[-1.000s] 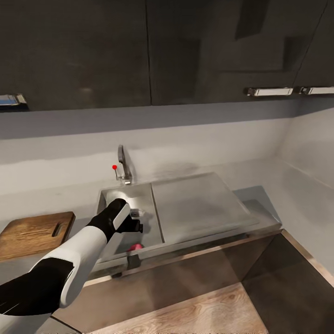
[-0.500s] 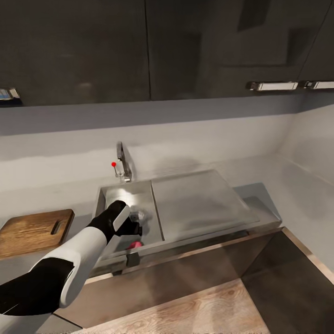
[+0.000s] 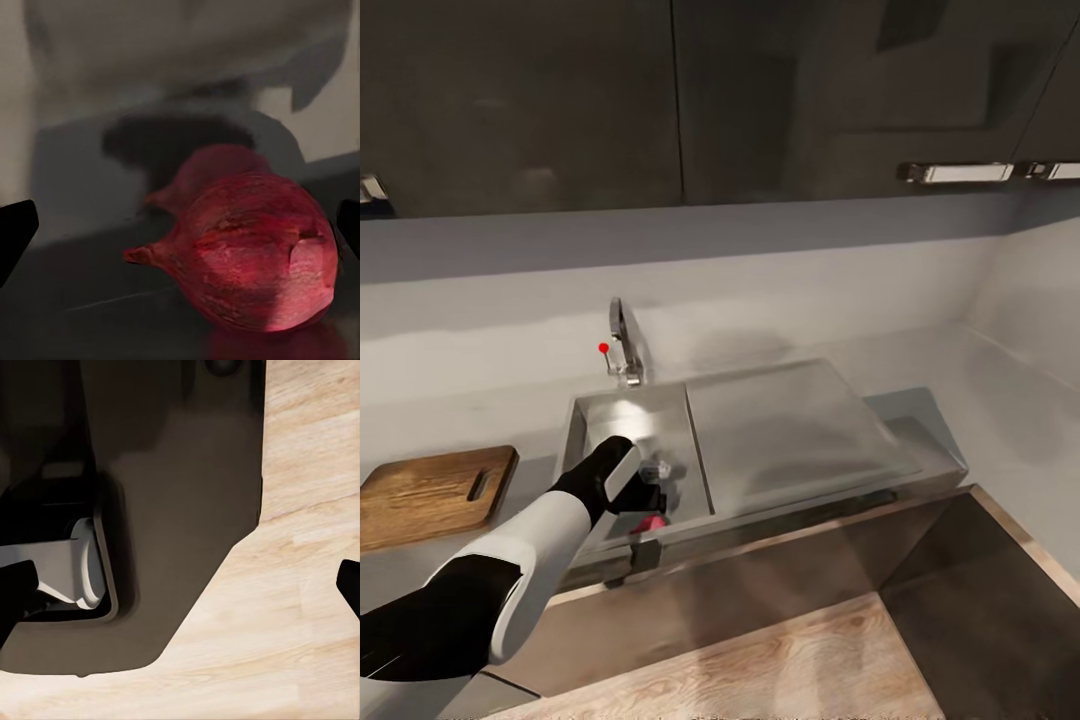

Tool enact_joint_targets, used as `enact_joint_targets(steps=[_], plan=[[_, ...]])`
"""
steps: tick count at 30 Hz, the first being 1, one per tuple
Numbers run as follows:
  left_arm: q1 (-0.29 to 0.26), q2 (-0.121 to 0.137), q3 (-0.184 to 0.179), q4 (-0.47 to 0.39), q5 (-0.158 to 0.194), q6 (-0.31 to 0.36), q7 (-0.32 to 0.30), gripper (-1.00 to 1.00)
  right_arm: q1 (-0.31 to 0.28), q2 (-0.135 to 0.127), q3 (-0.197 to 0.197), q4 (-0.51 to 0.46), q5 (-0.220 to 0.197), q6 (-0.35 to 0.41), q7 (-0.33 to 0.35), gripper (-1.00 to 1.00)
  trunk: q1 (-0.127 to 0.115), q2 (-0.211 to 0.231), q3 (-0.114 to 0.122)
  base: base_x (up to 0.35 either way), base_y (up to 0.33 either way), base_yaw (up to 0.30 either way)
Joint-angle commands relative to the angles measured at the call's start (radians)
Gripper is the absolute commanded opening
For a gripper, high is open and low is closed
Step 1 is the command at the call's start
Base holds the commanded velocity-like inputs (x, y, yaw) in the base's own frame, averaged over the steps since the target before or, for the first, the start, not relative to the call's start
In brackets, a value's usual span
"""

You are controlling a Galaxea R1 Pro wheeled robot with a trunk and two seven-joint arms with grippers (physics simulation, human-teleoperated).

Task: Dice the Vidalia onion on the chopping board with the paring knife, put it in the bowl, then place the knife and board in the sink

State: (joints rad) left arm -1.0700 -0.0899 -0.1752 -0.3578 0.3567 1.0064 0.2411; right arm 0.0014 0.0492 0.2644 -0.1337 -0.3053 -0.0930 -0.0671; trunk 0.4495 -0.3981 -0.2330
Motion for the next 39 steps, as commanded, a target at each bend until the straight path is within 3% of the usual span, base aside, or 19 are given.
enact_joint_targets(steps=[1, 20, 29, 30, 39], plan=[[-0.001, 0.0, -0.007, -0.001, 0.01, 0.003, 0.007, 1.0, 0.0, 0.0, 0.009, -0.001, -0.009, -0.002, -0.005, 1.0, 0.001, -0.002, -0.003, 0.0, 0.0, 0.0], [-0.001, -0.003, -0.009, 0.052, 0.01, 0.001, 0.006, 1.0, 0.0, 0.001, 0.007, -0.001, -0.009, -0.002, -0.004, 1.0, 0.001, -0.002, -0.034, 0.0, -0.073, 0.0], [-0.001, -0.001, -0.009, 0.057, 0.009, 0.001, 0.006, 1.0, 0.0, 0.001, 0.007, -0.002, -0.009, -0.002, -0.003, 1.0, 0.001, -0.002, -0.036, 0.0, -0.002, 0.0], [-0.001, 0.0, -0.009, 0.057, 0.009, 0.0, 0.006, -1.0, 0.0, 0.001, 0.007, -0.002, -0.009, -0.002, -0.003, 1.0, 0.001, -0.002, -0.036, 0.0, 0.0, 0.0], [0.0, 0.002, -0.009, 0.056, 0.009, 0.001, 0.006, -1.0, 0.0, 0.0, 0.007, -0.002, -0.009, -0.003, -0.004, 1.0, 0.001, -0.002, -0.036, 0.0, 0.0, 0.0]])
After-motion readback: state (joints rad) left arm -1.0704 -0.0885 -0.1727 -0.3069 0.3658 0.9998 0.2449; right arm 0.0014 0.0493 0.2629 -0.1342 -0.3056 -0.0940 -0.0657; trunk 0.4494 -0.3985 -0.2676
